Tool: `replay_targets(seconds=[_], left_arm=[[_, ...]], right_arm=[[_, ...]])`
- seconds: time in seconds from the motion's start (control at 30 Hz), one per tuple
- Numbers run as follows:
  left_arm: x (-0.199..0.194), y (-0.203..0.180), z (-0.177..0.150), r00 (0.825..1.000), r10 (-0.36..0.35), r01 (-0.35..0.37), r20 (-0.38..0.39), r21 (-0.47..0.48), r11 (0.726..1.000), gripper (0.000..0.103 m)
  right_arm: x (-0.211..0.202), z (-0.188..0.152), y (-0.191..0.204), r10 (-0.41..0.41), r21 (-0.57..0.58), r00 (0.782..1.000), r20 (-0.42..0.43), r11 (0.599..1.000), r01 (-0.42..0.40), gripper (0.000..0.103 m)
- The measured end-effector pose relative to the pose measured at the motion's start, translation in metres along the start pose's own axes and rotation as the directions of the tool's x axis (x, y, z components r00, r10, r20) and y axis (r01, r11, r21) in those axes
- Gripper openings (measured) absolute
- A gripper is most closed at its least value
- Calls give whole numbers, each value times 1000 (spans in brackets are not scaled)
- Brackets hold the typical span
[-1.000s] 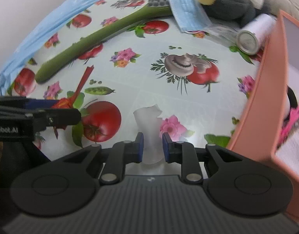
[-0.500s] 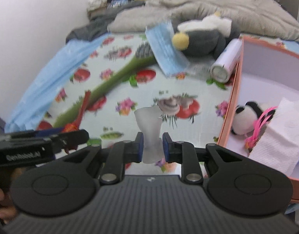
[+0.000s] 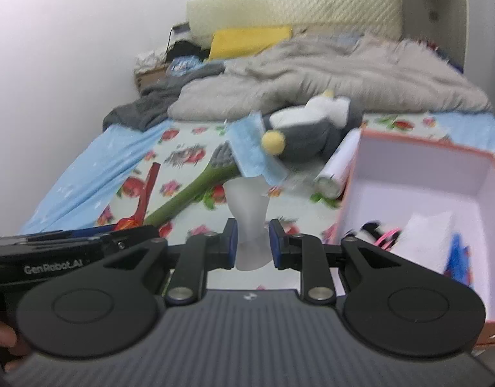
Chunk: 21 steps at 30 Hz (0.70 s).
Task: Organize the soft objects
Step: 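Carry the tea packet and plastic piece over the pink box with both grippers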
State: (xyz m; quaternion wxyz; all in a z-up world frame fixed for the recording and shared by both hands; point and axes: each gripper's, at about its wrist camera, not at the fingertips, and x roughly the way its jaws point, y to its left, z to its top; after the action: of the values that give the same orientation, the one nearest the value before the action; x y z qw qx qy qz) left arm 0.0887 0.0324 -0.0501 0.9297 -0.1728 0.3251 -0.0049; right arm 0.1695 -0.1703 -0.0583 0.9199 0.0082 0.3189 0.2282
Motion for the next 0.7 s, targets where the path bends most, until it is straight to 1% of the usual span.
replay_targets(seconds=[0.17, 0.27, 0.4, 0.53, 0.63, 0.7], left_arm=[[-9, -22, 6, 998, -52, 51, 32, 39, 998, 65], [-5, -37, 7, 996, -90, 89, 20, 43, 995, 65], [1, -65, 9, 989, -146, 145, 11, 83, 986, 65], [15, -90, 11, 980, -198, 197, -1, 115, 974, 65], [31, -105, 10, 970, -242, 245, -39, 124, 962, 65], [45, -116, 10, 966, -250, 257, -64, 136, 957, 65]], right_arm=[[-26, 5, -10, -41, -4, 997, 65, 999, 42, 25], [-40, 5, -22, -71, 10, 994, 87, 997, 70, 25], [-54, 3, -38, -115, 26, 988, 103, 993, 113, 25], [-58, -2, -56, -156, 50, 983, 100, 987, 152, 25], [-51, -7, -73, -187, 83, 979, 78, 980, 181, 25], [-46, -10, -84, -209, 103, 976, 57, 974, 202, 25]])
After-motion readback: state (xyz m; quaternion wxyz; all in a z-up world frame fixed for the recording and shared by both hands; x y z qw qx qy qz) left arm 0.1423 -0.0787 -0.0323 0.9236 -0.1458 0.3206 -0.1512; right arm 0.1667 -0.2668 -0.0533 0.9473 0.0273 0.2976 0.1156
